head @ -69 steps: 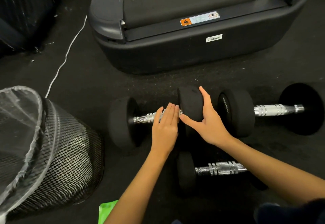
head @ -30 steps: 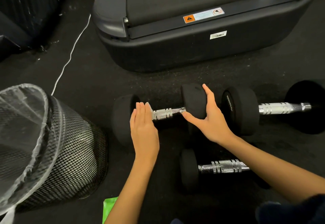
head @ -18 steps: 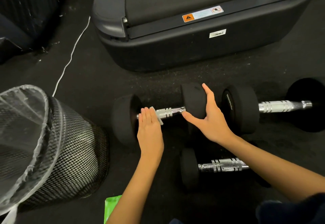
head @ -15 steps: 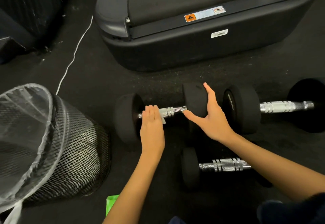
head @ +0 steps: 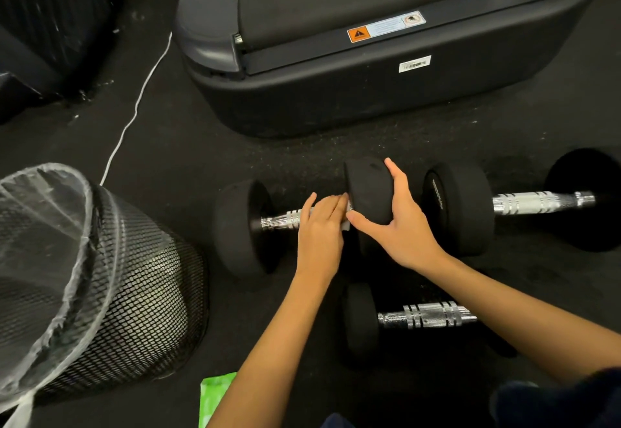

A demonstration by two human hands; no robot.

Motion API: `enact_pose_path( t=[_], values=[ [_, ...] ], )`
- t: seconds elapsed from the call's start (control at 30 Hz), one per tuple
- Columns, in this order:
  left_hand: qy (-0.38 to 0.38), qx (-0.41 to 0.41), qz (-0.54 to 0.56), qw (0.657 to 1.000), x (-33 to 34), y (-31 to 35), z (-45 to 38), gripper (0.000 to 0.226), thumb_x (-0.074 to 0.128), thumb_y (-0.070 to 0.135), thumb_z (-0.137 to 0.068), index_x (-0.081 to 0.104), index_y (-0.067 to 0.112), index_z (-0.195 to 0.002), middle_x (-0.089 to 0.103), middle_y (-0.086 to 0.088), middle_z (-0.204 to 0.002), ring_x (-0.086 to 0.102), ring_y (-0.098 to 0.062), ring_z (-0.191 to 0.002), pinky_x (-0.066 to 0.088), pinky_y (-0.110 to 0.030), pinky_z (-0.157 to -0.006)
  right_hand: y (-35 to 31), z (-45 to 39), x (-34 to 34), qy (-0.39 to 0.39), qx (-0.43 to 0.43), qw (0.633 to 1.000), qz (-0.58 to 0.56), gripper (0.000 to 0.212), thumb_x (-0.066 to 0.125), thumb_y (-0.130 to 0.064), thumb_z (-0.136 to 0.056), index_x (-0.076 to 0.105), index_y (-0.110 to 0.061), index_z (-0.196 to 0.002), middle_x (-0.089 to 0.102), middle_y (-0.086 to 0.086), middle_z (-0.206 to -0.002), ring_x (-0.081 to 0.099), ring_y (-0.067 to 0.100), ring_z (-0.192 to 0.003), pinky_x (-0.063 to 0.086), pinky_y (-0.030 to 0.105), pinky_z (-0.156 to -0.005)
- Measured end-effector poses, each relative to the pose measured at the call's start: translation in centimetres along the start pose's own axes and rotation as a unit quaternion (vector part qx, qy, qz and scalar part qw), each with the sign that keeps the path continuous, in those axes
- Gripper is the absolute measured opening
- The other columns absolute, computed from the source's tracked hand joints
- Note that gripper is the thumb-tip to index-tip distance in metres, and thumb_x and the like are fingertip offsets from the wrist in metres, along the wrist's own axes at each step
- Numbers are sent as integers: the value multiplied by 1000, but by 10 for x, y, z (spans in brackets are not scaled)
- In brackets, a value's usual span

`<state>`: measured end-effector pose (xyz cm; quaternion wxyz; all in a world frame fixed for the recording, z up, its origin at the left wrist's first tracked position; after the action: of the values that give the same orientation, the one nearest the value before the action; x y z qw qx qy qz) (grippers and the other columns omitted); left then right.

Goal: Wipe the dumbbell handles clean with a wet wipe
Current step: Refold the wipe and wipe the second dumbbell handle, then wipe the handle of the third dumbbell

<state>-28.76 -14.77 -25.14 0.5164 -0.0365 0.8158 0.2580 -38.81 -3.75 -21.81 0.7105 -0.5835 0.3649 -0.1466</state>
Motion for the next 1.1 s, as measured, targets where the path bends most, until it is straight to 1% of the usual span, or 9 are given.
enact_pose_path(
  t=[0.17,0.37,0.57,0.63,0.7,0.77,0.83,0.97,1.1],
  values=[
    [89,55,3,994,1,1,15,41,50,6,-93,59,2,-133,61,-10,-136,53,-23,-132,18,-41,-123,0,4,0,-4,-3,1000,-4,106,77,-41,-77,5,-30,-153,32,-12,-153,37,0,-134,34,20,-107],
    [80,100,9,992,-4,-12,14,45,63,-2,-90,58,5,-134,60,-8,-138,51,-22,-134,25,-46,-121,-2,5,-3,-21,-3,1000,8,109,76,-49,-75,2,-32,-153,32,-12,-154,37,2,-135,35,26,-111],
    [44,-26,52,997,-28,-13,0,34,67,-1,-87,71,12,-119,73,-2,-115,67,-15,-111,28,-43,-118,-3,1,-13,-69,17,996,47,117,66,-71,-68,-4,-32,-153,21,-11,-160,27,7,-143,31,39,-116],
    [61,-96,120,986,-43,-10,-2,24,65,9,-93,73,17,-114,74,6,-110,66,-5,-103,39,-40,-111,-6,6,-24,-49,25,998,22,106,68,-61,-75,5,-29,-155,22,-10,-159,25,7,-144,29,38,-117],
    [94,-159,210,960,-58,-2,4,21,65,11,-94,76,16,-111,73,12,-107,65,1,-103,48,-30,-101,-17,22,-42,24,-19,1000,0,79,70,-41,-84,29,-25,-150,39,-7,-151,39,7,-136,36,32,-111],
    [124,-208,290,926,-69,14,16,20,66,9,-93,75,13,-111,74,11,-108,66,-1,-106,52,-27,-96,-28,40,-55,73,-73,994,-23,42,69,-25,-88,59,-20,-129,62,-4,-125,59,8,-115,46,29,-97],
    [125,-225,361,896,-74,36,30,21,67,7,-92,75,11,-112,75,4,-111,67,-9,-111,53,-31,-96,-31,56,-54,28,-36,994,-101,16,69,-23,-88,74,-15,-101,74,1,-96,68,14,-92,50,30,-85],
    [93,-145,386,906,-75,85,53,23,70,5,-88,77,18,-106,73,2,-116,65,-15,-115,51,-33,-98,-24,77,-41,-48,55,977,-198,37,62,-39,-80,76,-11,-99,76,6,-94,70,20,-95,53,31,-86],
    [58,-81,306,947,-61,102,78,37,75,2,-84,72,19,-116,67,0,-125,62,-7,-118,49,-24,-100,-17,93,-44,-61,93,962,-248,33,69,-26,-79,73,-8,-107,76,7,-98,71,19,-98,55,29,-88]
  ],
)
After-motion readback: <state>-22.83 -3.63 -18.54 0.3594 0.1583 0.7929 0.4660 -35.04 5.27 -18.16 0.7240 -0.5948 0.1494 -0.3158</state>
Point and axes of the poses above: each hand's wrist, its own z-axis away from the middle knuckle, its own x-axis out of the palm, y = z × x, the point moved 4 cm from there along -z, towards the middle knuckle
